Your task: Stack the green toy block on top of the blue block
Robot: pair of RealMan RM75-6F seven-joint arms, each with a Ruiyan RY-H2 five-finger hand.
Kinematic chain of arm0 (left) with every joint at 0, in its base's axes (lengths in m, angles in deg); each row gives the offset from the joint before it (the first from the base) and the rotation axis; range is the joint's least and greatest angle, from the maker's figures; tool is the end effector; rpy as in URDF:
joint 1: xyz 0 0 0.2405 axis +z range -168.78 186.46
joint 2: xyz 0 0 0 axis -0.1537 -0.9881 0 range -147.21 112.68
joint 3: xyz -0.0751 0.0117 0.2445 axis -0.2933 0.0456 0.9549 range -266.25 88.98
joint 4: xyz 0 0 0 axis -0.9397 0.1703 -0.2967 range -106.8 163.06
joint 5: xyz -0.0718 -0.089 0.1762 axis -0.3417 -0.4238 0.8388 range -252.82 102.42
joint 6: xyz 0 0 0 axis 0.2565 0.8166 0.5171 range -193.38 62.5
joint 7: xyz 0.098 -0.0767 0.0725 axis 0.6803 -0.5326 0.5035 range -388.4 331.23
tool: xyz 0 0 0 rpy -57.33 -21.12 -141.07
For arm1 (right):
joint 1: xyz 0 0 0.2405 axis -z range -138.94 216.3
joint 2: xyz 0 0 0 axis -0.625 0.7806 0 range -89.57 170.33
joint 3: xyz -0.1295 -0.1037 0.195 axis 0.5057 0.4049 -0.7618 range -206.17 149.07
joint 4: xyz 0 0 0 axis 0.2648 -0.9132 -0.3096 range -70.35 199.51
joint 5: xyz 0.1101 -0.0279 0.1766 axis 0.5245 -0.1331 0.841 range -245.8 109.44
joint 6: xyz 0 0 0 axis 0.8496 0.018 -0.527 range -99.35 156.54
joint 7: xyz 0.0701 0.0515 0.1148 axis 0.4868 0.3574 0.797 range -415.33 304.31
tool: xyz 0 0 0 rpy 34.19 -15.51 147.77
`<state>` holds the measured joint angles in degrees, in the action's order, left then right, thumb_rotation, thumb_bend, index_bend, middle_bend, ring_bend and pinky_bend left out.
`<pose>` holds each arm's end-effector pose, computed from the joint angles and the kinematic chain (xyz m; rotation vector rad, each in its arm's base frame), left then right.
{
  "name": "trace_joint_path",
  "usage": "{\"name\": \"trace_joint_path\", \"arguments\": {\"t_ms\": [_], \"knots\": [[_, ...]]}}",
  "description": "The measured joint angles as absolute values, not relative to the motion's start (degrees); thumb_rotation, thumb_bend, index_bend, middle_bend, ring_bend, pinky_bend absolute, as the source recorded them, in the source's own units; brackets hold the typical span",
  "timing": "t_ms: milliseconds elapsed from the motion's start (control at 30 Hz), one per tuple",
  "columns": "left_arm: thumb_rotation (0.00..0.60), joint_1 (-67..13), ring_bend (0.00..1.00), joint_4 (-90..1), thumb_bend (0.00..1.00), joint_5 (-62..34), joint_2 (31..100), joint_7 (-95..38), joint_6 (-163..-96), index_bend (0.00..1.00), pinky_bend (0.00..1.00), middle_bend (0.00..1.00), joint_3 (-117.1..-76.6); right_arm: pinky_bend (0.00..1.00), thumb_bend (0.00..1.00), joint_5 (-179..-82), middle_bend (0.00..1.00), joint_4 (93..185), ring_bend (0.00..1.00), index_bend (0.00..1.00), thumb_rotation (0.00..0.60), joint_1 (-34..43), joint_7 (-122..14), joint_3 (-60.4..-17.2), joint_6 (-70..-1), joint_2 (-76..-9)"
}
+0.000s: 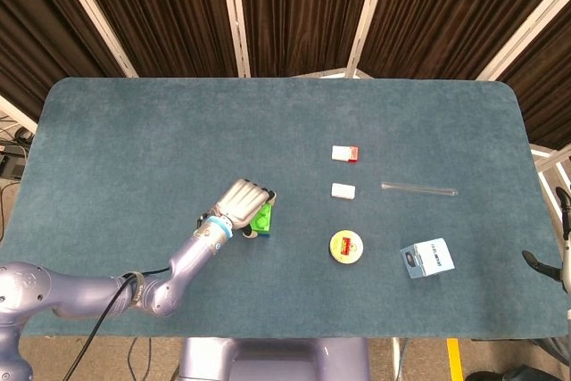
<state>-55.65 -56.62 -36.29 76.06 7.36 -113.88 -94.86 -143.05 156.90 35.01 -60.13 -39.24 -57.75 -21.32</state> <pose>-0.0610 0.3589 -0.0679 -2.1381 -0.8378 -0.7057 -0.3291 -0.1987 0.2073 1.1534 -0.7954 0.8143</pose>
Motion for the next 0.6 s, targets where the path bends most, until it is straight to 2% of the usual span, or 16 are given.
{"name": "trace_joint_path", "arguments": {"t_ms": [100,200,433,600], "knots": [[0.6,-55.5,0.05,-57.3,0.06,-35.9,75.5,7.0,-114.0,0.1,0.11,0.06,-94.9,0.0,0.0,-143.1,0.0,157.0,0.0,0.02,0.6,35.1,-60.1,-39.2,-57.9,-21.3],[0.6,-55.2,0.0,-58.6,0.03,-35.6,74.4,6.7,-114.4,0.01,0.04,0.0,-95.0,0.0,0.0,-143.2,0.0,157.1,0.0,0.02,0.6,35.1,-60.0,-39.2,-58.0,-21.2],[0.6,-53.8,0.0,-63.0,0.03,-34.1,70.9,5.4,-117.4,0.0,0.01,0.0,-95.9,0.0,0.0,-143.8,0.0,157.6,0.0,0.02,0.6,35.2,-59.6,-39.1,-58.3,-21.0],[0.6,-51.4,0.0,-67.5,0.03,-32.5,66.7,4.6,-123.0,0.0,0.0,0.0,-96.7,0.0,0.0,-144.4,0.0,158.1,0.0,0.02,0.6,35.3,-59.1,-39.0,-58.5,-20.7]]}}
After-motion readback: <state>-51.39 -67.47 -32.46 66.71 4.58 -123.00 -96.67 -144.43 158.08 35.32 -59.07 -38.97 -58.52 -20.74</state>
